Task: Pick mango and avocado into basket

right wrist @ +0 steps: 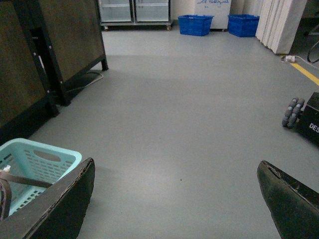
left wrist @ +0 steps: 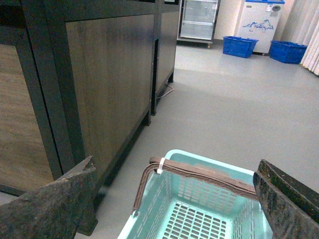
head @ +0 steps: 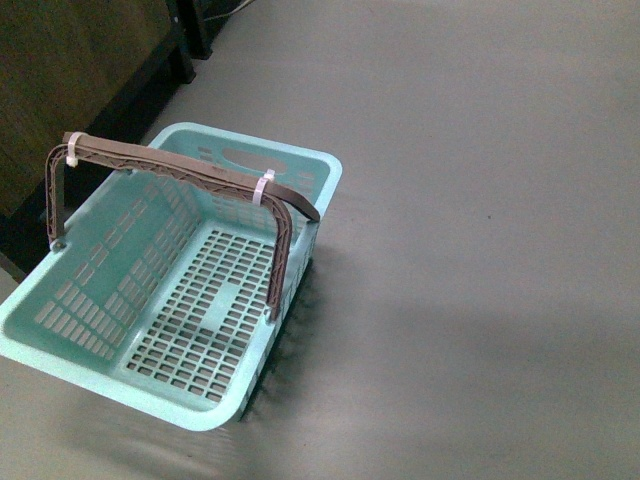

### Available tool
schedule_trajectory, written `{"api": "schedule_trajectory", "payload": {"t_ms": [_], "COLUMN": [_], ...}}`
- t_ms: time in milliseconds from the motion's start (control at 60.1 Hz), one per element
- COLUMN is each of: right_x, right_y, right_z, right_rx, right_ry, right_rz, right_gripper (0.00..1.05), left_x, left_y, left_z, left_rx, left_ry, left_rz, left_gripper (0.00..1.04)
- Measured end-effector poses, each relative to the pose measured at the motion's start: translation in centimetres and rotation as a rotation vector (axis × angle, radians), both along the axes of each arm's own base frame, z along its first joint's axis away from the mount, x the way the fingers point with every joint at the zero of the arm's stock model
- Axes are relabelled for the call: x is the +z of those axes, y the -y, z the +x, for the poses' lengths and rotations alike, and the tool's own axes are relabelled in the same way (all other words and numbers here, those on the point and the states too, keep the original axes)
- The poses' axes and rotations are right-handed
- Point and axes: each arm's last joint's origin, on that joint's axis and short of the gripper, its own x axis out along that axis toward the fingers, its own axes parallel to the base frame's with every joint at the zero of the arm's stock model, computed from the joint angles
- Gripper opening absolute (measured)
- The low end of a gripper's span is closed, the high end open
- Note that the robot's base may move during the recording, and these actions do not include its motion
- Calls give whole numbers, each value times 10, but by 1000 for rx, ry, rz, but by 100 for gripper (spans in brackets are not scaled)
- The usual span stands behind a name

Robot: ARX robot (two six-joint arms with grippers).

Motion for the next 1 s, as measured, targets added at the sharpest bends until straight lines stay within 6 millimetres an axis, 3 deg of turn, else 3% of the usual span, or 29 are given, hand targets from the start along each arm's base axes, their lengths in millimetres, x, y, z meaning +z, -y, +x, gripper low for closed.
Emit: {"api": "schedule_trajectory", "payload": {"t_ms": [749, 782, 815, 865, 998], "right_x": [0, 0, 0, 0, 0], "right_y": [0, 0, 0, 0, 0], "right_z": [0, 0, 0, 0, 0], "right_rx": [0, 0, -1, 1, 0], "right_ry": [0, 0, 0, 0, 0], "right_rz": [0, 0, 0, 0, 0], "right_gripper": [96, 96, 96, 96, 96], "left_x": [0, -1, 0, 0, 4], "left_y": [0, 0, 0, -2, -11], "left_z": [0, 0, 1, 3, 18], "left_rx": [1, 48, 151, 244, 269], "left_ry": [-1, -56, -251, -401, -482], "left_rz": [0, -35, -123, -242, -603], "left_gripper": [96, 96, 96, 96, 96]}}
